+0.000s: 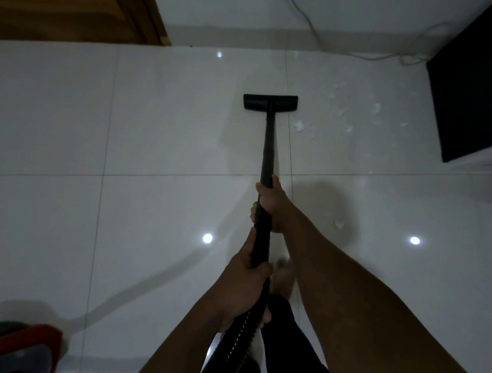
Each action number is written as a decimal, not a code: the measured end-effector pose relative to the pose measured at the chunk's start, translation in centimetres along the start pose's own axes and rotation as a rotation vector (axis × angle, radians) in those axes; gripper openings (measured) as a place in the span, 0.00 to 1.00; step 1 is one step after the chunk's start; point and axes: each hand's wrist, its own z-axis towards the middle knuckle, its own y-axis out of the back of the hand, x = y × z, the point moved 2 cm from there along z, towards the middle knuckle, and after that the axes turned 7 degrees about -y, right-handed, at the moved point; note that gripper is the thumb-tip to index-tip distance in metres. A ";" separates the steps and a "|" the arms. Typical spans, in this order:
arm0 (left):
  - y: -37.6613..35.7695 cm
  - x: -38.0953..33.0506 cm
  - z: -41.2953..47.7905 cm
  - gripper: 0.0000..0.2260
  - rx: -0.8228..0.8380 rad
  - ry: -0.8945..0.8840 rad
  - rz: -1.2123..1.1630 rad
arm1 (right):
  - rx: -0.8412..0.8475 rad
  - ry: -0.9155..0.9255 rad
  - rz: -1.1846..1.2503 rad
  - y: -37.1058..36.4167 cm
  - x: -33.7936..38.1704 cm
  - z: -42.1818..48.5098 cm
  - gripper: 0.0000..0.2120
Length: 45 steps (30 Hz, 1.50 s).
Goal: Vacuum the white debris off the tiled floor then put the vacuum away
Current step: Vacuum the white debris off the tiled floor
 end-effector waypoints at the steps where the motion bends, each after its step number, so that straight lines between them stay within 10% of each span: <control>1: 0.2 -0.6 0.8 0.34 0.007 0.007 0.000 | -0.001 -0.001 0.005 0.0 0.8 0.5 0.25; 21: 4.8 -15.0 18.6 0.35 -0.127 -0.021 0.126 | 0.000 -0.057 -0.031 -1.2 21.7 11.1 0.30; 35: 7.0 -13.7 16.6 0.35 -0.132 0.004 0.058 | -0.058 0.002 -0.006 -3.3 20.2 9.3 0.30; 45: 6.2 -3.5 1.4 0.35 -0.078 0.023 -0.043 | -0.025 0.078 0.064 -6.1 5.7 -0.1 0.29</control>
